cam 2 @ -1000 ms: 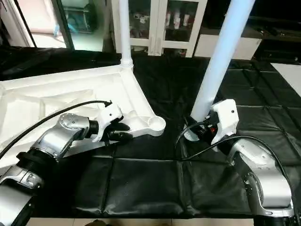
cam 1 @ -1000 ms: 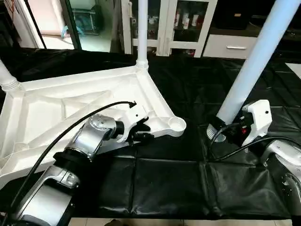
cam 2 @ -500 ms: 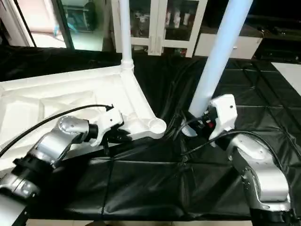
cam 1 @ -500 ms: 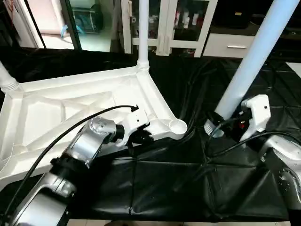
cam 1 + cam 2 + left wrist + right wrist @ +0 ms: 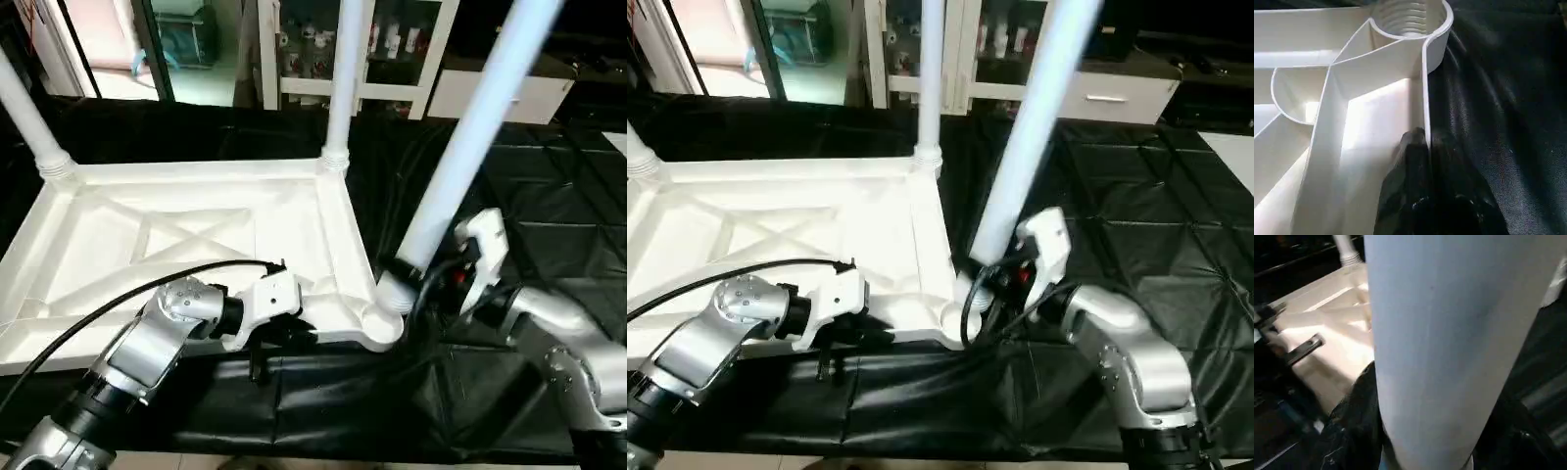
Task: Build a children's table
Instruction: Insert table leg to table base
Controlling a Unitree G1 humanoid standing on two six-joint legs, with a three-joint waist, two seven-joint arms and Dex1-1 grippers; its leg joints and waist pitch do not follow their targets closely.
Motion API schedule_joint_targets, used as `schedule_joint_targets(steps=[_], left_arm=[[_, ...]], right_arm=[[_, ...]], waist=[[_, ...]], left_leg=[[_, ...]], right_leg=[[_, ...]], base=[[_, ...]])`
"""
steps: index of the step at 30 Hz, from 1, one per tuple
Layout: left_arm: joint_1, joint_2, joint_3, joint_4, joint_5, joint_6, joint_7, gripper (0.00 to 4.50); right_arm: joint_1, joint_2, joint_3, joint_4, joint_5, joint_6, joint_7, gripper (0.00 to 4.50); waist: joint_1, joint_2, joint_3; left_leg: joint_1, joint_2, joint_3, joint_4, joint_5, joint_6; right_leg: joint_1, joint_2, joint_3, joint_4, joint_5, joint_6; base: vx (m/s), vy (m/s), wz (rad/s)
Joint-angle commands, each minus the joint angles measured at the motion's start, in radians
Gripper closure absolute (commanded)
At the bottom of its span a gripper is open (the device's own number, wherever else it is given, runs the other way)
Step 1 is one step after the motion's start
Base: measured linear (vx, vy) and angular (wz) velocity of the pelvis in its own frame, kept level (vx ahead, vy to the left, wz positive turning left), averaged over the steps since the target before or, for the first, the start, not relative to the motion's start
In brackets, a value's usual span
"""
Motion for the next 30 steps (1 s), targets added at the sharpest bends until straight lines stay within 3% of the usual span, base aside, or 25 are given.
schedule_joint_targets(steps=[1,5,10,15,18,23,30], left_arm=[[0.017,-0.021,-0.015,-0.018,-0.010,0.006,0.012,4.47],[0.015,-0.040,-0.007,-0.011,0.005,0.011,0.054,4.47],[0.003,-0.046,-0.002,0.003,0.016,0.013,0.071,4.47],[0.001,-0.050,-0.008,0.000,0.018,0.015,0.064,4.47],[0.001,-0.050,-0.008,0.002,0.019,0.014,0.062,4.47],[-0.005,-0.052,-0.006,0.010,0.021,0.016,0.062,4.47],[-0.012,-0.052,-0.004,0.020,0.024,0.021,0.063,4.47]], right_arm=[[0.003,-0.013,0.003,0.000,0.023,0.021,0.026,2.63],[0.007,-0.033,0.028,0.002,0.032,0.042,0.065,2.63],[-0.015,-0.025,0.028,0.026,0.020,0.030,0.065,2.63],[-0.030,-0.008,0.051,0.076,-0.023,-0.019,0.056,2.63],[-0.042,0.003,0.054,0.105,-0.037,-0.038,0.047,2.63],[-0.068,0.023,0.063,0.156,-0.061,-0.071,0.036,2.63],[-0.088,0.026,0.109,0.214,-0.088,-0.078,0.075,2.63]], waist=[[-0.001,-0.016,-0.052],[0.001,-0.021,-0.053],[0.000,-0.017,-0.055],[-0.001,-0.018,-0.056],[-0.003,-0.011,-0.055],[-0.005,-0.013,-0.054],[-0.011,-0.016,-0.048]], left_leg=[[0.016,0.104,-0.049,-0.087,-0.178,0.013],[0.015,0.103,-0.048,-0.086,-0.153,0.021],[0.016,0.102,-0.048,-0.084,-0.154,0.017],[0.016,0.102,-0.046,-0.083,-0.150,0.015],[0.017,0.101,-0.048,-0.085,-0.164,0.008],[0.016,0.101,-0.048,-0.085,-0.167,0.010],[0.017,0.102,-0.051,-0.087,-0.212,0.001]], right_leg=[[0.031,-0.117,0.069,-0.082,-0.311,-0.173],[0.030,-0.117,0.069,-0.082,-0.302,-0.166],[0.029,-0.117,0.068,-0.082,-0.313,-0.165],[0.028,-0.115,0.069,-0.081,-0.283,-0.175],[0.028,-0.114,0.068,-0.081,-0.291,-0.178],[0.030,-0.113,0.068,-0.080,-0.279,-0.184],[0.027,-0.115,0.070,-0.089,-0.355,-0.171]], base=[[0.000,0.000,0.00],[0.000,0.000,0.00],[0.000,0.000,0.00],[0.000,0.000,0.00],[0.000,0.000,0.00],[0.000,0.000,0.00],[0.000,0.000,0.00]])
